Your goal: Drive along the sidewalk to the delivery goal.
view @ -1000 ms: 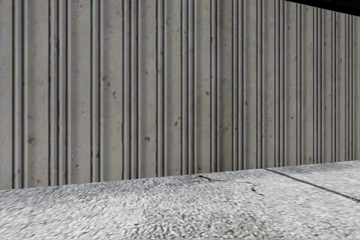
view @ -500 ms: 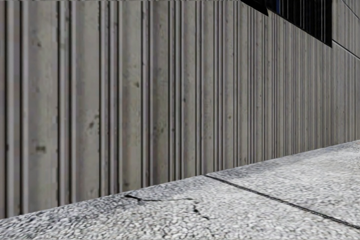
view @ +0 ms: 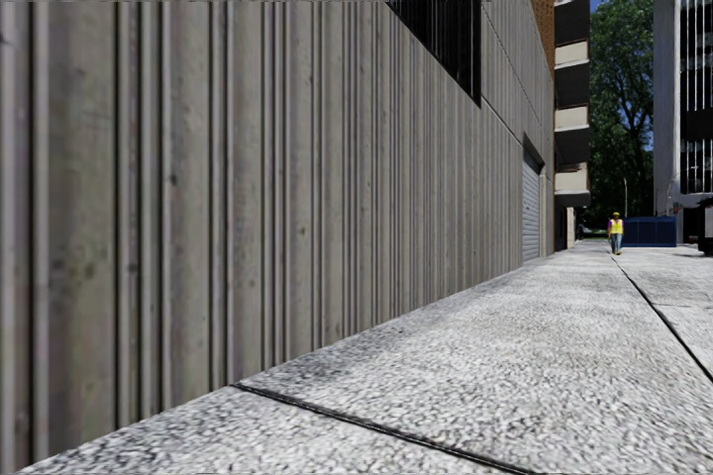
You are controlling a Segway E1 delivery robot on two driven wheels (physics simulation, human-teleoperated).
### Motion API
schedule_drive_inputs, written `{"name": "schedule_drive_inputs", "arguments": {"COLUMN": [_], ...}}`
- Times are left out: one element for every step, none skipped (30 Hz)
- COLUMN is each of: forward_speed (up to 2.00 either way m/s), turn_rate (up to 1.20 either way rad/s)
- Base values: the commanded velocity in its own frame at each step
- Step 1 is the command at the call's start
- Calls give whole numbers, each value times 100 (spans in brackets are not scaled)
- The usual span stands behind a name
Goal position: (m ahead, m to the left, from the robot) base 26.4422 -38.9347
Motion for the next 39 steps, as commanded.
{"name": "schedule_drive_inputs", "arguments": {"forward_speed": [131,131,131,131,131,131,131,131,131,134,135,135,135,135,135,135,135,135,135,137,142,142,145,146,146,147,147,147,148,149,149,151,152,152,152,152,152,152,153], "turn_rate": [-86,-86,-86,-86,-86,-85,-71,-58,-58,-49,-44,-42,-41,-41,-41,-42,-45,-45,-45,-46,-46,-46,-46,-46,-46,-46,-46,-46,-46,-46,-46,-46,-46,-46,-46,-46,-46,-46,-46]}}
